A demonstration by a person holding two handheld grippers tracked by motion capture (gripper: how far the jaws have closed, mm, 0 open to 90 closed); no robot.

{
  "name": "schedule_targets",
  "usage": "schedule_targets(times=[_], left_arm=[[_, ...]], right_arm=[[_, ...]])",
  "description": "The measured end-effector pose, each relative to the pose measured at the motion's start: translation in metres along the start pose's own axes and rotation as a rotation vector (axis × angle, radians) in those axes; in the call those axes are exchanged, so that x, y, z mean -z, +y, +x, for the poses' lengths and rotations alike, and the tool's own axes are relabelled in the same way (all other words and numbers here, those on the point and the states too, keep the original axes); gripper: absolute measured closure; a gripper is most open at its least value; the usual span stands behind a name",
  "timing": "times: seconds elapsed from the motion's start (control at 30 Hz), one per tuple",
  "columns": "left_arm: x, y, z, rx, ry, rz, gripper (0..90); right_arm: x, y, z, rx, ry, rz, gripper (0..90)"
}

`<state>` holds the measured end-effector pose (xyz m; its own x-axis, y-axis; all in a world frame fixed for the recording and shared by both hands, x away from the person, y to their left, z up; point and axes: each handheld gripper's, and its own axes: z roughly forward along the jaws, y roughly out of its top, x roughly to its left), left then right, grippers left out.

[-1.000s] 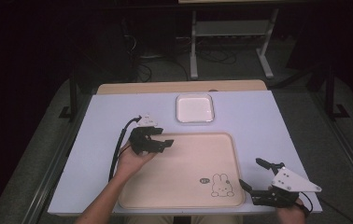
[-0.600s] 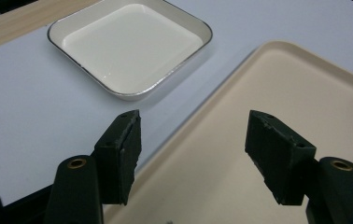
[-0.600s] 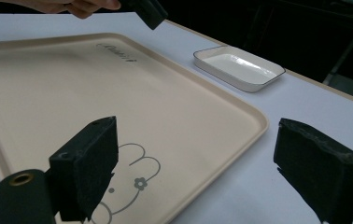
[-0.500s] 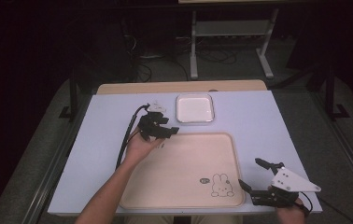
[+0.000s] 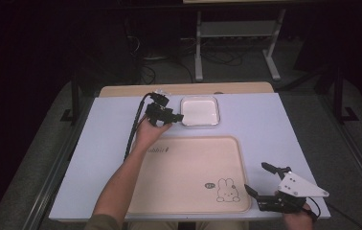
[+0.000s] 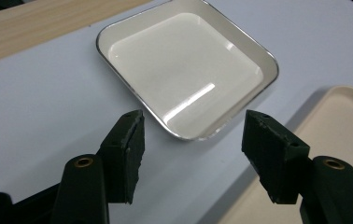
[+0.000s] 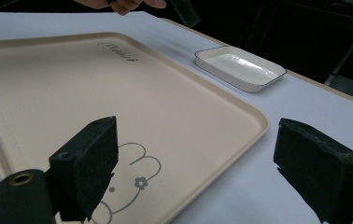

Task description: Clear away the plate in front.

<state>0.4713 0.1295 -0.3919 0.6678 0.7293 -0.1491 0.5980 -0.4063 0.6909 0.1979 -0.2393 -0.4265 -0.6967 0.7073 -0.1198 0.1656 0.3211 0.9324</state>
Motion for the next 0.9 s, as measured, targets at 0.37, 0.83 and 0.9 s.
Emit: schedule_targets(times=[0.37,0.83,0.9], left_arm=[[-0.028,0.021,0.012,0.09,0.039,0.037,43.5],[-0.066,0.02,0.024,0.209,0.137,0.14,56.0],[-0.068,0.019,0.025,0.225,0.137,0.14,56.1]], right_arm=[[0.0,0.001,0.001,0.011,0.006,-0.002,13.0],[0.0,0.001,0.002,0.012,0.014,0.003,13.0],[0.0,0.001,0.001,0.013,0.013,0.002,13.0]])
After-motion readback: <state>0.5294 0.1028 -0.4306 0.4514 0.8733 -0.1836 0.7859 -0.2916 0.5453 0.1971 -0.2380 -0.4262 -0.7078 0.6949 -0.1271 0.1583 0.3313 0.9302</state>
